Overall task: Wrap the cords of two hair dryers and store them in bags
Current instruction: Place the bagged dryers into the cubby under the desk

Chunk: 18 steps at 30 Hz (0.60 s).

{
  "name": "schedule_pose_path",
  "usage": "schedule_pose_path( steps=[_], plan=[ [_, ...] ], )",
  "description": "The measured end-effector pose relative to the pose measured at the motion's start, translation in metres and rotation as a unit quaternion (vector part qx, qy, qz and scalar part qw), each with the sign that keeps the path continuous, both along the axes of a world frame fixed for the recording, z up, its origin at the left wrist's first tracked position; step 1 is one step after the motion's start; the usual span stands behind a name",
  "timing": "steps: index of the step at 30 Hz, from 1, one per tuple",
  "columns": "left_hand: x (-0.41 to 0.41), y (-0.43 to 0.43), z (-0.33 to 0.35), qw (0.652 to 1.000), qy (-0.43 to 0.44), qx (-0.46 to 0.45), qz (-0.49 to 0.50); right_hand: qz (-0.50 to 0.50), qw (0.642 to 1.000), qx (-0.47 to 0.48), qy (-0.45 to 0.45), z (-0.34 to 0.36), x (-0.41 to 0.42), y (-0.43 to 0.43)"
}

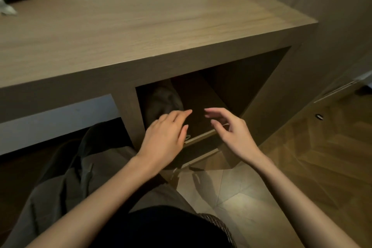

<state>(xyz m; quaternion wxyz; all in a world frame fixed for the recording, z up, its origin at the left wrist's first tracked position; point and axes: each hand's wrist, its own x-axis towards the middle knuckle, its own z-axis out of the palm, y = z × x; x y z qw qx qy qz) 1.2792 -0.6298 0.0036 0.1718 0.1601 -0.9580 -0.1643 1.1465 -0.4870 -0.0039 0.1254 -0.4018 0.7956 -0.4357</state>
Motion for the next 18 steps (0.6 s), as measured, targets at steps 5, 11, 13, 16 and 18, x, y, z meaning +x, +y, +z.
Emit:
schedule_pose_path(
  steps=[5,11,13,16,18],
  plan=[
    [0.028,0.007,0.048,0.997,0.073,-0.018,-0.026,0.014,0.995,-0.052,0.085,0.051,0.025,0.015],
    [0.060,0.003,0.111,0.986,0.149,-0.062,-0.040,0.039,0.980,-0.106,0.165,0.117,0.048,0.005],
    [0.067,-0.007,0.131,0.982,0.176,-0.070,-0.026,0.043,0.976,-0.117,0.178,0.137,0.052,-0.006],
    [0.075,-0.028,0.159,0.977,0.207,-0.053,-0.010,0.050,0.973,-0.124,0.190,0.164,0.054,-0.030],
    [0.078,-0.048,0.175,0.974,0.219,-0.053,0.007,0.058,0.971,-0.125,0.196,0.178,0.056,-0.051]
  ],
)
